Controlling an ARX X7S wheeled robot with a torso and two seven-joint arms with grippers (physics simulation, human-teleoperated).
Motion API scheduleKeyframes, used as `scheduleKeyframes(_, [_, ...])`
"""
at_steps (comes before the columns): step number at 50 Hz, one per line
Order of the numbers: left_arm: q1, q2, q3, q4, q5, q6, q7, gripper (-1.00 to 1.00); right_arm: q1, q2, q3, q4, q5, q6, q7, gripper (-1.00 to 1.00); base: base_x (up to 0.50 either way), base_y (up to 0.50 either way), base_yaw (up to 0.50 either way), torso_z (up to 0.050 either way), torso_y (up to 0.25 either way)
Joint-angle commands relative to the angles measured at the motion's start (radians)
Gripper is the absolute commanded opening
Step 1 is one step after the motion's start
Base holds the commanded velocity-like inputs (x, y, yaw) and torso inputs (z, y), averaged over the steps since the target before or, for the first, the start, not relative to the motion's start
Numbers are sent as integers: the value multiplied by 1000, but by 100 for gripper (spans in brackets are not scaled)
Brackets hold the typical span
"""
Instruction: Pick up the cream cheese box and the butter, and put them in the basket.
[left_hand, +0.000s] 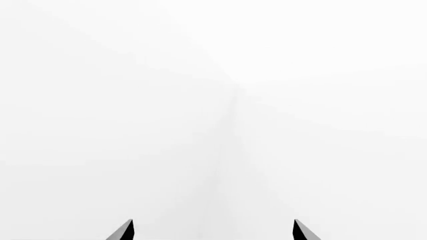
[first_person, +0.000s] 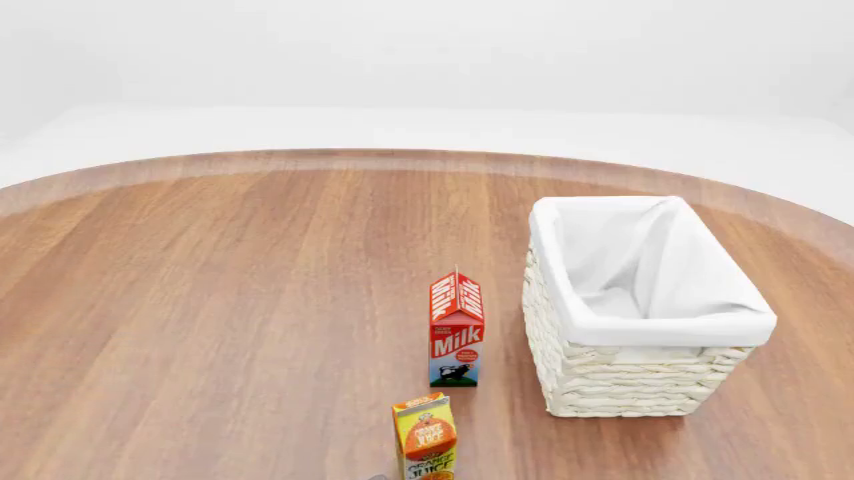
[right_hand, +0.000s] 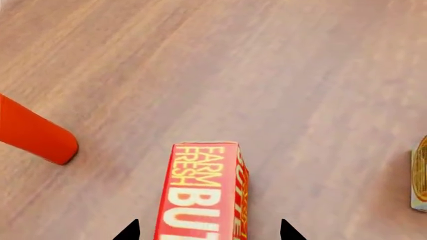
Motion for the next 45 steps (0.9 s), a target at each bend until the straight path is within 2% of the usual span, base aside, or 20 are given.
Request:
scheduleKeyframes(1, [7,21,-40,5,-1,-8,22,100,-9,-25,28,18,31,18,30,100,0,0,0,0,0])
scheduleKeyframes(20, [13,22,-51,10,8,-11,17,100,17,-30,-38,30,26,29,-12,100,0,0,0,0,0])
scheduleKeyframes(45, [11,26,-51,11,12,-13,16,100,3,-14,-33,100,67,0,-42,100,0,0,0,0,0])
